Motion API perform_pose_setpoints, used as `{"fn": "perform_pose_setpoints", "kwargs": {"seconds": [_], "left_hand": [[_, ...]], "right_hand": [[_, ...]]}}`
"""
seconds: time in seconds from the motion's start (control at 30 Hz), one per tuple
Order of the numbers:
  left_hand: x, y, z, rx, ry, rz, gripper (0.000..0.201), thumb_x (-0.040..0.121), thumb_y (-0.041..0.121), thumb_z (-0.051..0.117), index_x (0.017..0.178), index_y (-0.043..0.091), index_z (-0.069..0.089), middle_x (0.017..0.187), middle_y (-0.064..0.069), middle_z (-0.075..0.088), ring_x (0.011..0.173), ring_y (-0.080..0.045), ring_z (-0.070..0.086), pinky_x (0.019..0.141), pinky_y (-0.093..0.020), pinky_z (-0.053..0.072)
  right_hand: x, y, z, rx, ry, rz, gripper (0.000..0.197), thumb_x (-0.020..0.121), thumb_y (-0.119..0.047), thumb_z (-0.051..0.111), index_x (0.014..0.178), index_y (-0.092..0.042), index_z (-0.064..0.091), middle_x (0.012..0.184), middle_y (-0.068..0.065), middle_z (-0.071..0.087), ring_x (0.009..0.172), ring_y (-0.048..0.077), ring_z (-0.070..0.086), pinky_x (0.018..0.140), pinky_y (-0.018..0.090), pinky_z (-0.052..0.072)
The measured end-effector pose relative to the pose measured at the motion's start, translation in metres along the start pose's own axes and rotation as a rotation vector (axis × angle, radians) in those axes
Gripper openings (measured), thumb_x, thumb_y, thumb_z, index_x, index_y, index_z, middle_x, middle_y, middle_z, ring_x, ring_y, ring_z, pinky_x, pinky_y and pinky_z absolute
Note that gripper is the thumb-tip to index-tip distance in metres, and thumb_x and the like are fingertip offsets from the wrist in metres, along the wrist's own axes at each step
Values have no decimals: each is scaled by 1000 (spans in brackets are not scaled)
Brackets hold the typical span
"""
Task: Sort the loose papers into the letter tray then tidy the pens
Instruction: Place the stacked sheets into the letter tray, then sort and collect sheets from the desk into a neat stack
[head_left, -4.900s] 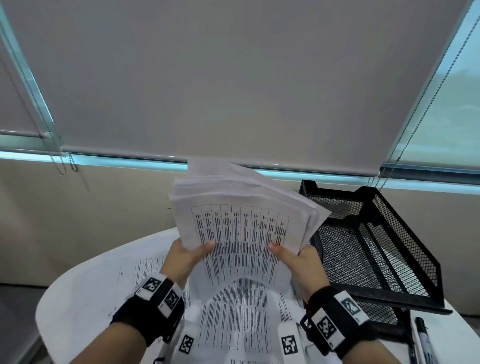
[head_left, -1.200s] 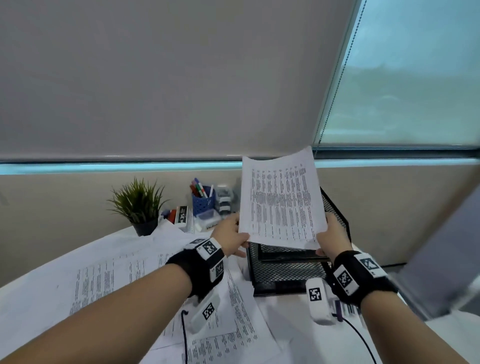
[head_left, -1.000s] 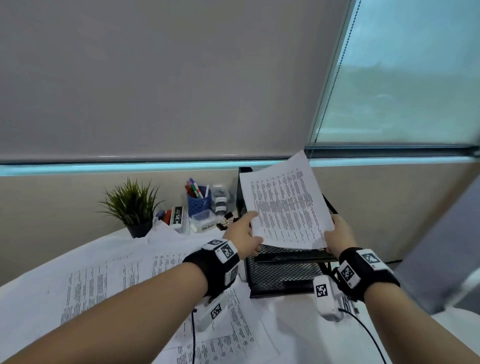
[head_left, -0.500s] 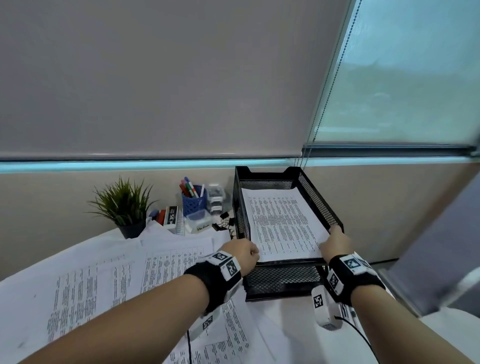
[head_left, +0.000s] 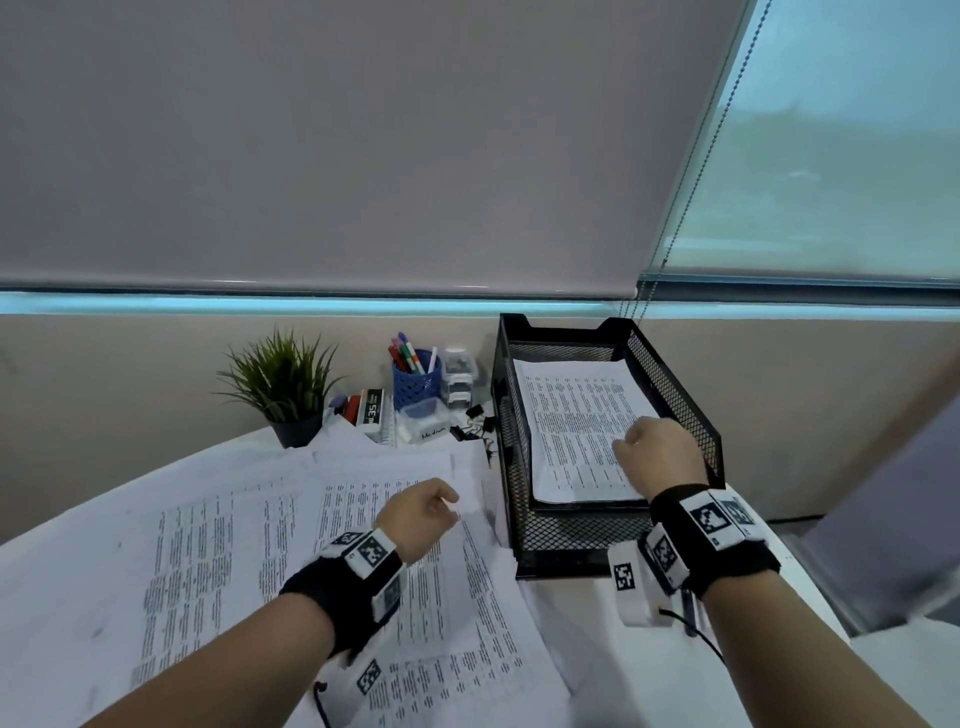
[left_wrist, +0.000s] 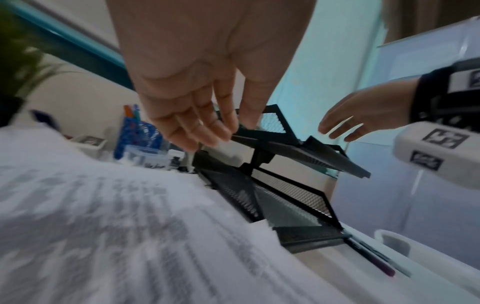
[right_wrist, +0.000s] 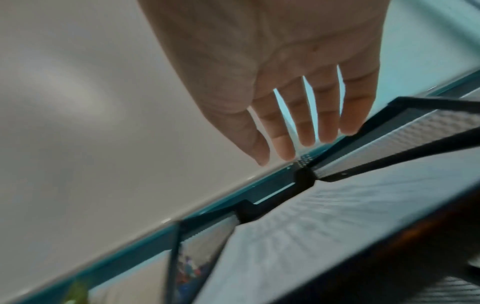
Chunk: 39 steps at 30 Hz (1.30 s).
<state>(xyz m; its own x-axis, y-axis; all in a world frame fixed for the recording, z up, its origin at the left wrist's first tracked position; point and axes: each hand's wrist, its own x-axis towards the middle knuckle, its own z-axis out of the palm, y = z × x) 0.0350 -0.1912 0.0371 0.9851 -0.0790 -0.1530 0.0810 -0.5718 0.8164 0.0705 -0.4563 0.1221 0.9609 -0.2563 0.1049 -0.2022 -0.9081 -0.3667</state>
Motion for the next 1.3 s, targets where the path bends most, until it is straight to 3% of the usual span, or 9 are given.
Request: {"fn": "perform_pose_setpoints", "kwargs": {"seconds": [0.1, 0.23, 0.5, 0.7, 0.8, 1.0, 1.13, 1.23, 1.3], "left_hand": [[-7, -34, -16, 119, 28, -167, 24, 86, 20, 60, 110, 18, 58, 105, -1, 56, 95, -23, 60, 84, -32, 51], [-16, -73, -35, 277, 44, -395, 47, 81, 28, 64, 125, 17, 51, 126, -11, 51, 97, -27, 61, 81, -29, 51], [-32, -114, -50, 465, 116, -631, 80, 67, 59, 68, 128, 12, 45, 125, -8, 51, 112, -25, 53, 95, -33, 48], [-32, -116, -51, 434, 71, -699, 84, 65, 41, 77, 133, 14, 37, 127, -8, 45, 115, -26, 50, 96, -36, 47], [-34, -118, -51, 198, 83, -673, 72, 72, 18, 75, 131, 9, 35, 115, -7, 53, 102, -25, 57, 85, -31, 51], [-46, -120, -45, 153, 138, -553, 28, 94, 18, 43, 120, 8, 51, 109, -10, 61, 76, -19, 53, 62, -22, 40], [-53, -119, -44, 172, 88, -509, 14, 90, 16, 48, 95, 13, 61, 95, -7, 64, 72, -15, 50, 56, -20, 36], [-55, -123, -41, 138, 126, -501, 19, 85, 20, 56, 67, 19, 50, 70, 2, 52, 63, -12, 49, 59, -20, 40], [-56, -122, -42, 110, 169, -498, 11, 84, 28, 61, 89, 19, 61, 91, -3, 60, 78, -17, 59, 74, -24, 49]], "right_hand": [[-22, -32, 0, 190, 9, -76, 13, 88, -22, 55, 86, -12, 63, 85, 1, 62, 78, 18, 57, 67, 25, 39], [-47, -68, 18, 352, -39, -175, 14, 89, -19, 55, 82, -11, 65, 82, -1, 65, 75, 16, 58, 65, 26, 42], [-70, -96, 86, 347, -328, -273, 8, 88, -20, 57, 85, -13, 58, 88, 4, 63, 82, 20, 60, 76, 29, 49], [-78, -80, 141, 242, -532, -130, 29, 89, -19, 55, 116, -8, 54, 106, 6, 56, 90, 19, 57, 77, 25, 49], [-83, -70, 161, 258, -600, -45, 42, 86, -21, 58, 126, -11, 47, 124, 12, 50, 94, 22, 59, 79, 26, 49], [-82, -63, 179, 280, -628, 11, 53, 86, -20, 62, 131, -3, 38, 134, 13, 39, 109, 22, 49, 85, 21, 41], [-75, -56, 182, 353, -637, 98, 53, 85, -13, 65, 129, -2, 38, 120, 13, 48, 107, 25, 52, 91, 24, 44], [-74, -46, 183, 375, -611, 144, 40, 83, -2, 62, 119, 2, 45, 105, 11, 59, 90, 22, 58, 76, 27, 51], [-75, -40, 181, 361, -606, 102, 27, 85, 0, 58, 111, -1, 52, 93, 4, 60, 78, 14, 56, 60, 18, 47]]}}
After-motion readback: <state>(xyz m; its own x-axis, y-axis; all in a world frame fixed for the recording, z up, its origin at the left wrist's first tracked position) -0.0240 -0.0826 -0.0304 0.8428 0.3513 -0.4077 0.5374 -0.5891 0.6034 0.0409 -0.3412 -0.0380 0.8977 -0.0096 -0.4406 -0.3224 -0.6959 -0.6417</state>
